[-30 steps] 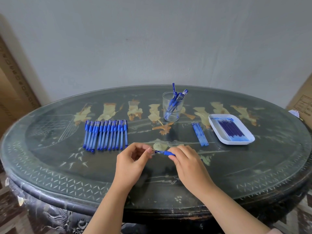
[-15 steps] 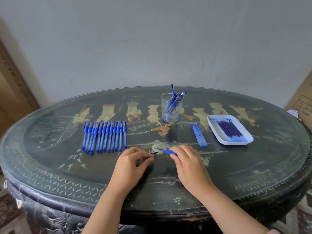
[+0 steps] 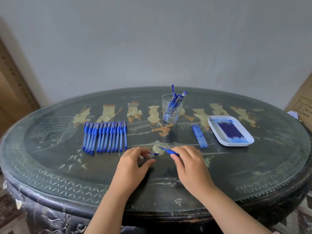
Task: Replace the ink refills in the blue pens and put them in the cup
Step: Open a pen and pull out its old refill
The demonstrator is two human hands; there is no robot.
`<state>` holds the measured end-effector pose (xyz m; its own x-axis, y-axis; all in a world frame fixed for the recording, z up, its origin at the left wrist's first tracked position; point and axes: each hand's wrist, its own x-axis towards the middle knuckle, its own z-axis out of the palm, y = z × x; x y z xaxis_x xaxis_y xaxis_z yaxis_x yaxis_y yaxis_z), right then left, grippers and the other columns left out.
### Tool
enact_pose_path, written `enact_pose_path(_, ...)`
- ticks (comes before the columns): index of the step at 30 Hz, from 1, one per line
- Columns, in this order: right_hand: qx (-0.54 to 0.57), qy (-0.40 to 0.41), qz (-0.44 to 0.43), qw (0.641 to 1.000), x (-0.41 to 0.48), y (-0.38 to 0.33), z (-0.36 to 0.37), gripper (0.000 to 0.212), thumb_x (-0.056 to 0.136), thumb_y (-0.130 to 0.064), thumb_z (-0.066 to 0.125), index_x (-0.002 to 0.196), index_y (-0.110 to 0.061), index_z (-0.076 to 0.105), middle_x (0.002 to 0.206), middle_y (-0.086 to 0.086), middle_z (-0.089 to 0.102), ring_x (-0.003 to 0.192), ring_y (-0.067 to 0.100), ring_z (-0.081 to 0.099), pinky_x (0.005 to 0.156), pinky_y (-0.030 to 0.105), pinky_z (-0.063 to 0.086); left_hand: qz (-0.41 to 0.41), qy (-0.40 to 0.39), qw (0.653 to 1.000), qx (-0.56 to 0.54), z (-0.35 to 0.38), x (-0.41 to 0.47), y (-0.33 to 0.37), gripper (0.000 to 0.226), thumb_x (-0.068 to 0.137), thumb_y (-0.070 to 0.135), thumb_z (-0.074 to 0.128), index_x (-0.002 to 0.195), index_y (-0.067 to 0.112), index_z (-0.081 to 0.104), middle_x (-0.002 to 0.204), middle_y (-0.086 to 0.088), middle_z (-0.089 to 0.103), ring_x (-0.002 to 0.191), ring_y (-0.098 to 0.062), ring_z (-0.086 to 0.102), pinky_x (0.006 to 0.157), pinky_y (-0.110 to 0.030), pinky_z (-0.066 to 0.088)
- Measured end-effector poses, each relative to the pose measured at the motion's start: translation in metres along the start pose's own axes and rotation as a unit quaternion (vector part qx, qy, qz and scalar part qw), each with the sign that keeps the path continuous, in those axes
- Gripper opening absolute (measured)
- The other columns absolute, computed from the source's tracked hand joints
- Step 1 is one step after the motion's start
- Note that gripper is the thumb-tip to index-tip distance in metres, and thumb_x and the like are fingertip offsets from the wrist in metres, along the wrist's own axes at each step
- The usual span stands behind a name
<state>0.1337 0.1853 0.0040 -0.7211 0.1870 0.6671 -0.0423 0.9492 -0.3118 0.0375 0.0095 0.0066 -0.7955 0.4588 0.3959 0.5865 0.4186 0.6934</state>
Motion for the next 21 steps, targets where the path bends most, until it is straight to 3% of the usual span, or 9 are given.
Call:
enact_pose_path(3,0.048,0.029,0.052,0.997,0.011,-0.011,-0.006,0.024,0.095,-0.032,0.051,0.098,-0.017,0.07,0.091,-0.007,0.057,0.084,0.013,0.052,0.076,0.025,0.044,0.025,0.001,0.999,-0.031,-0.004,0.0,0.008,0.03,0.069,0.039,0.084,0.093,0.029,0.069,0.087,0.02,0.065,0.089,-0.001,0.056,0.077,-0.005,0.038)
enact_pose_path(5,0.121,0.019,0.112,0.986,0.02,-0.027,-0.011,0.015,0.093,-0.03,0.06,0.096,-0.021,0.072,0.089,-0.011,0.057,0.082,0.007,0.052,0.073,0.015,0.04,-0.002,-0.026,0.993,-0.112,-0.006,0.001,0.019,0.035,0.064,0.043,0.084,0.092,0.028,0.071,0.084,0.017,0.07,0.085,-0.002,0.063,0.077,-0.007,0.043)
enact_pose_path(7,0.189,-0.005,0.161,0.969,0.024,-0.04,-0.011,0.006,0.09,-0.024,0.068,0.093,-0.021,0.073,0.085,-0.012,0.061,0.079,0.008,0.056,0.067,0.011,0.041,-0.039,-0.055,0.978,-0.197,-0.006,0.003,0.026,0.034,0.062,0.036,0.086,0.09,0.023,0.072,0.085,0.01,0.074,0.082,-0.007,0.069,0.078,-0.015,0.051)
enact_pose_path(11,0.225,-0.029,0.216,0.95,0.027,-0.049,-0.011,0.013,0.086,-0.025,0.072,0.097,-0.02,0.076,0.086,-0.012,0.068,0.083,0.003,0.061,0.068,0.011,0.045,-0.096,-0.079,0.948,-0.293,-0.004,0.006,0.032,0.025,0.066,0.017,0.085,0.087,0.013,0.071,0.083,-0.004,0.074,0.082,-0.019,0.071,0.085,-0.037,0.058)
enact_pose_path(14,0.282,-0.051,0.252,0.924,0.035,-0.051,-0.019,0.014,0.087,-0.027,0.07,0.101,-0.028,0.073,0.085,-0.01,0.07,0.08,0.0,0.063,0.068,0.011,0.048,-0.134,-0.073,0.932,-0.329,-0.003,0.006,0.03,0.029,0.062,0.014,0.086,0.086,0.007,0.071,0.081,-0.01,0.074,0.08,-0.025,0.071,0.084,-0.046,0.058)
enact_pose_path(17,0.339,-0.055,0.275,0.898,0.051,-0.053,-0.029,0.011,0.09,-0.027,0.068,0.098,-0.024,0.074,0.083,-0.012,0.07,0.078,-0.005,0.061,0.071,0.009,0.046,-0.131,-0.073,0.935,-0.322,-0.004,0.008,0.03,0.019,0.067,0.005,0.085,0.08,0.01,0.071,0.078,-0.009,0.073,0.075,-0.022,0.069,0.082,-0.044,0.059)
enact_pose_path(21,0.344,-0.082,0.288,0.89,0.07,-0.055,-0.041,0.011,0.089,-0.028,0.068,0.09,-0.021,0.077,0.085,-0.01,0.073,0.078,-0.002,0.064,0.071,0.018,0.05,-0.115,-0.069,0.934,-0.331,-0.008,0.009,0.034,0.02,0.064,0.015,0.084,0.08,0.011,0.072,0.078,-0.006,0.073,0.075,-0.019,0.069,0.079,-0.035,0.058)
